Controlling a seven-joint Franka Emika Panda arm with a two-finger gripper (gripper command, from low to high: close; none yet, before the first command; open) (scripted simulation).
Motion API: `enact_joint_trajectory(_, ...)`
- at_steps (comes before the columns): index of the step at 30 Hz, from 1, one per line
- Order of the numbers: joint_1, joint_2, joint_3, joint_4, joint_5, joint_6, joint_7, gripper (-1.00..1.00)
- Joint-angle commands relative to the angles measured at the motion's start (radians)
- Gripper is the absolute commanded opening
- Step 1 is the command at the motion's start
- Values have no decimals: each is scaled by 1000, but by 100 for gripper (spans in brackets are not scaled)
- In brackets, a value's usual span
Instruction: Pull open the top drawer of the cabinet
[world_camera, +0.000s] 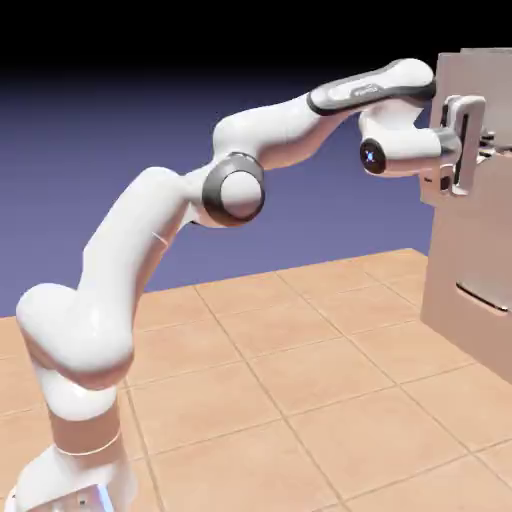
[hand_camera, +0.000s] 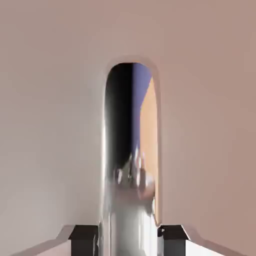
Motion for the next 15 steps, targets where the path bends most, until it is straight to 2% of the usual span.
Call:
enact_joint_trajectory(1, 21, 0, -36, -18, -5, -11, 30, -100)
enact_joint_trajectory(8, 189, -18, -282, -148, -109, -93, 288, -100)
enact_joint_trajectory(15, 401, 83, -484, -401, 74, -181, 128, -100)
